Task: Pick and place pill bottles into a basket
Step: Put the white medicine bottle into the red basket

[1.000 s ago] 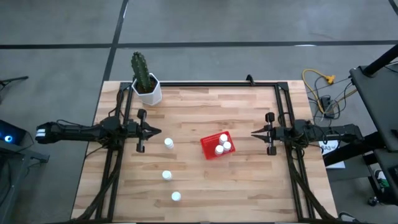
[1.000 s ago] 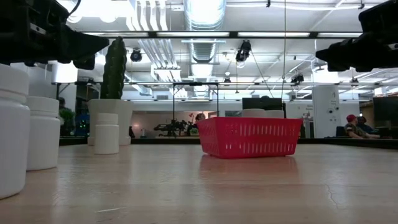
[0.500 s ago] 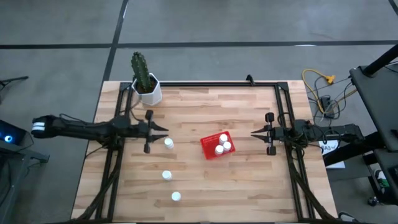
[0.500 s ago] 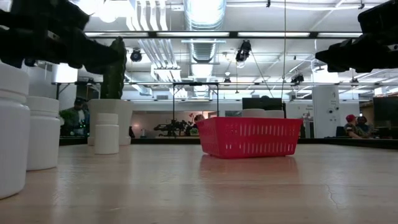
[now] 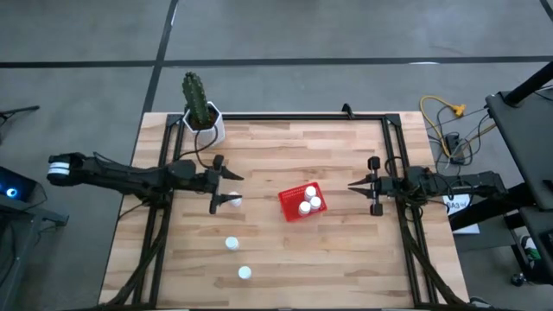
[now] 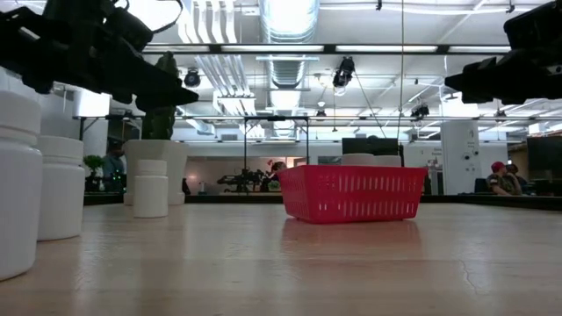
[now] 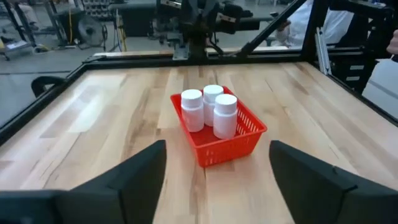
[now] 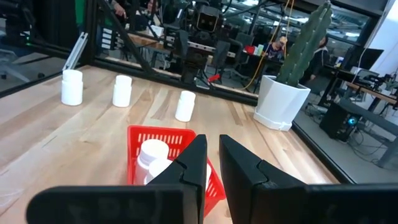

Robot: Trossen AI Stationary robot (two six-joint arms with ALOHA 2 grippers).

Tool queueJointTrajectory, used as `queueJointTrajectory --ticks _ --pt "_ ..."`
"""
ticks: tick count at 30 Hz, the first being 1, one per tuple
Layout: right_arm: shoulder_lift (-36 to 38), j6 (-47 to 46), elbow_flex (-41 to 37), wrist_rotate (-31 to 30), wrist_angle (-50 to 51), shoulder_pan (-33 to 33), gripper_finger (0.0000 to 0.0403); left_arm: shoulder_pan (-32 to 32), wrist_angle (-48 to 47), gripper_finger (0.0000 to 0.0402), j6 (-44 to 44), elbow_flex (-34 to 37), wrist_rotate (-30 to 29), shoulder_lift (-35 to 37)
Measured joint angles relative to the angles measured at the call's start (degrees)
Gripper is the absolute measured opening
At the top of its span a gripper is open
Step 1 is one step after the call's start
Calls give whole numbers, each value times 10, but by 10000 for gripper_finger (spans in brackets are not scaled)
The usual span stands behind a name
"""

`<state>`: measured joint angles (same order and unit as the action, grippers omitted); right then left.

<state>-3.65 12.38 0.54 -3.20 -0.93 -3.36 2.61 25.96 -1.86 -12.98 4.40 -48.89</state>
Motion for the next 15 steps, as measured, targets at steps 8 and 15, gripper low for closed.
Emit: queueJointTrajectory --ticks 8,15 --pt "-3 0 0 0 0 0 34 0 -3 308 1 -24 1 -36" --pt "-4 0 0 0 0 0 33 -8 -124 311 2 -75 1 -52"
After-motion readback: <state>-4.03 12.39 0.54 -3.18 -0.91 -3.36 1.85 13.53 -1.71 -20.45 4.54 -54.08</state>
